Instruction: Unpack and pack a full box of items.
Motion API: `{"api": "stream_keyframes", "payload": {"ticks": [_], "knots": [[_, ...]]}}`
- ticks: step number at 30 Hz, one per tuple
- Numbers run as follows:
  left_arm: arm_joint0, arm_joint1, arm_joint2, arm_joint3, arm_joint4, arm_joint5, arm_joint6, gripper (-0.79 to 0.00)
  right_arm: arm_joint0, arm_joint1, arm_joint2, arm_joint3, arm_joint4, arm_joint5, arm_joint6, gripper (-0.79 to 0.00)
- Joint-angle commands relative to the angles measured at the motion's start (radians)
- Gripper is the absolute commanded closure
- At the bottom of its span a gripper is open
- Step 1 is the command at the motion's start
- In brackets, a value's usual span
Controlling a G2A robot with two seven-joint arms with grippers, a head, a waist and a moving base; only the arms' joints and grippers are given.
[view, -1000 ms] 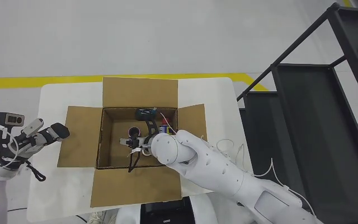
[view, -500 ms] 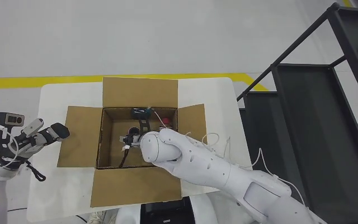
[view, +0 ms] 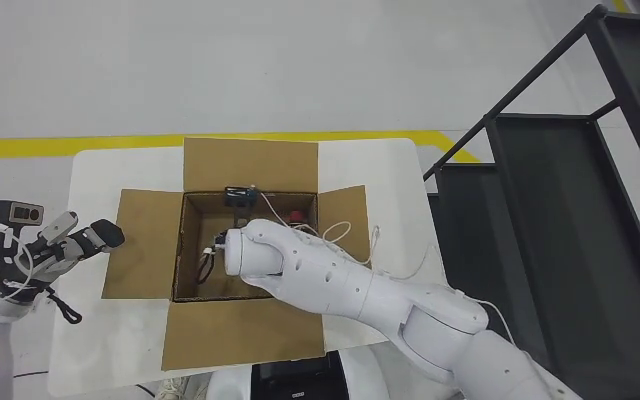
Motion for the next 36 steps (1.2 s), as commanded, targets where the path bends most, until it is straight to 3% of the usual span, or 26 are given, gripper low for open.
{"api": "stream_keyframes", "payload": {"ticks": [1,9,10,11,12,16,26,36], "knots": [[0.0,0.0,0.0,0.0,0.0,0.0,0.0,-0.785,0.009,-0.023,-0.004,0.046,0.014,-0.007,-0.013,-0.785],[0.0,0.0,0.0,0.0,0.0,0.0,0.0,-0.785,0.04,-0.092,-0.011,0.186,0.041,-0.042,-0.044,-0.785],[0.0,0.0,0.0,0.0,0.0,0.0,0.0,-0.785,0.044,-0.099,-0.01,0.2,0.043,-0.044,-0.046,-0.757],[0.0,0.0,0.0,0.0,0.0,0.0,0.0,-0.785,0.047,-0.106,-0.01,0.213,0.045,-0.046,-0.048,-0.64],[0.0,0.0,0.0,0.0,0.0,0.0,0.0,-0.785,0.05,-0.113,-0.008,0.224,0.048,-0.047,-0.049,-0.376],[0.0,0.0,0.0,0.0,0.0,0.0,0.0,-0.785,0.059,-0.135,-0.002,0.258,0.054,-0.04,-0.053,-0.012],[0.0,0.0,0.0,0.0,0.0,0.0,0.0,-0.785,0.039,-0.163,0.013,0.254,0.043,0.015,-0.078,0.0],[0.0,0.0,0.0,0.0,0.0,0.0,0.0,-0.785,-0.032,-0.138,0.022,0.059,-0.068,0.049,-0.116,0.0]]}}
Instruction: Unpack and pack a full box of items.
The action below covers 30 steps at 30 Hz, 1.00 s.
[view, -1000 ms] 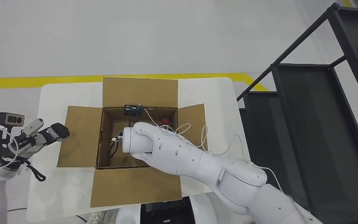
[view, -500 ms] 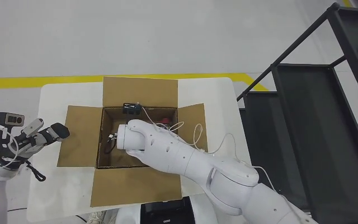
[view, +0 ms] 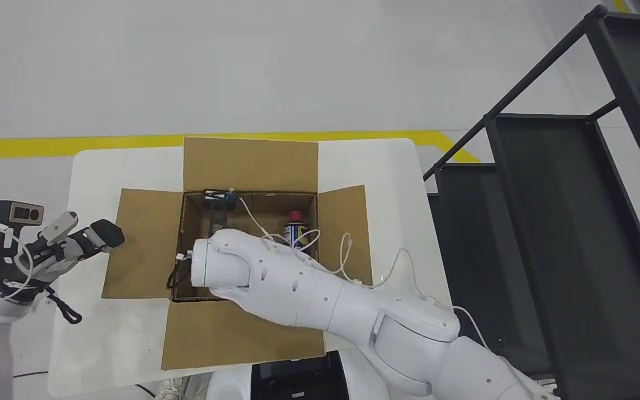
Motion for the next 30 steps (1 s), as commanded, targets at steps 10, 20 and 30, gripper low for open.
{"api": "stream_keyframes", "payload": {"ticks": [10,20,30], "knots": [[0.0,0.0,0.0,0.0,0.0,0.0,0.0,-0.785,-0.212,0.142,0.13,-0.515,-0.256,-0.01,0.131,0.0],[0.0,0.0,0.0,0.0,0.0,0.0,0.0,-0.785,-0.466,0.331,0.394,-0.964,-0.522,-0.249,0.52,0.0],[0.0,0.0,0.0,0.0,0.0,0.0,0.0,-0.785,-0.738,0.409,0.668,-1.271,-0.518,-0.451,0.658,0.0]]}}
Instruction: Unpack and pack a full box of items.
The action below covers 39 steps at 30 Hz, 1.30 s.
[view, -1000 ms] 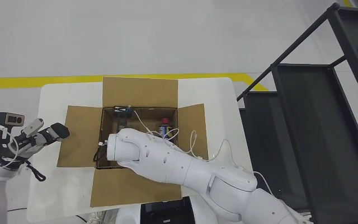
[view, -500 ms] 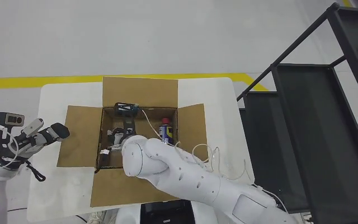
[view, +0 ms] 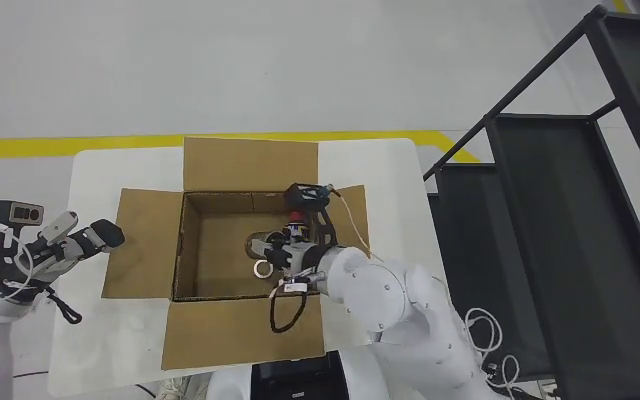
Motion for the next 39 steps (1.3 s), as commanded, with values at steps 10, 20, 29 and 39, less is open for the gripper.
{"api": "stream_keyframes", "payload": {"ticks": [10,20,29,39], "knots": [[0.0,0.0,0.0,0.0,0.0,0.0,0.0,-0.785,-0.184,0.033,0.281,-0.106,0.176,-0.122,-0.046,0.0],[0.0,0.0,0.0,0.0,0.0,0.0,0.0,-0.785,-0.23,0.053,0.428,-0.106,0.297,-0.226,0.018,0.0],[0.0,0.0,0.0,0.0,0.0,0.0,0.0,-0.785,-0.23,0.053,0.428,-0.106,0.297,-0.226,0.018,0.0],[0.0,0.0,0.0,0.0,0.0,0.0,0.0,-0.785,-0.234,0.052,0.434,-0.094,0.339,-0.209,0.003,0.0]]}}
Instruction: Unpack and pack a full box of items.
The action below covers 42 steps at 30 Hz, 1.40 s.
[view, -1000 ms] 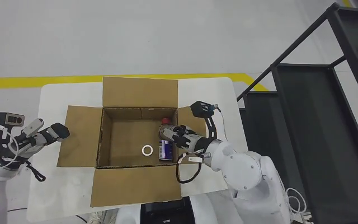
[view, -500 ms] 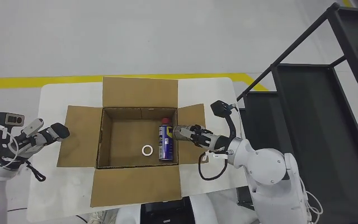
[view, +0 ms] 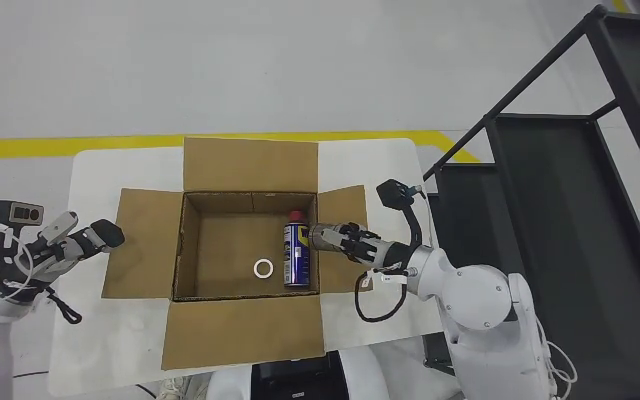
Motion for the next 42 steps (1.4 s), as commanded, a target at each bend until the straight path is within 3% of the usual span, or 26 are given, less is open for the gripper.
{"api": "stream_keyframes", "payload": {"ticks": [1,10,14,18,26,33,42], "knots": [[0.0,0.0,0.0,0.0,0.0,0.0,0.0,-0.785,-0.001,0.001,0.017,0.01,0.043,0.012,-0.012,0.0],[0.0,0.0,0.0,0.0,0.0,0.0,0.0,-0.785,0.014,0.019,0.239,0.014,0.221,0.08,0.019,0.0],[0.0,0.0,0.0,0.0,0.0,0.0,0.0,-0.785,0.032,0.023,0.35,0.057,0.272,0.13,-0.06,0.0],[0.0,0.0,0.0,0.0,0.0,0.0,0.0,-0.785,0.064,0.03,0.386,0.138,0.206,0.19,-0.162,0.0],[0.0,0.0,0.0,0.0,0.0,0.0,0.0,-0.785,0.137,0.05,0.32,0.318,0.005,0.263,-0.231,0.0],[0.0,0.0,0.0,0.0,0.0,0.0,0.0,-0.785,0.224,0.053,0.152,0.513,-0.22,0.321,-0.363,0.0],[0.0,0.0,0.0,0.0,0.0,0.0,0.0,-0.785,0.405,0.052,0.021,0.792,-0.342,0.379,-0.283,0.0]]}}
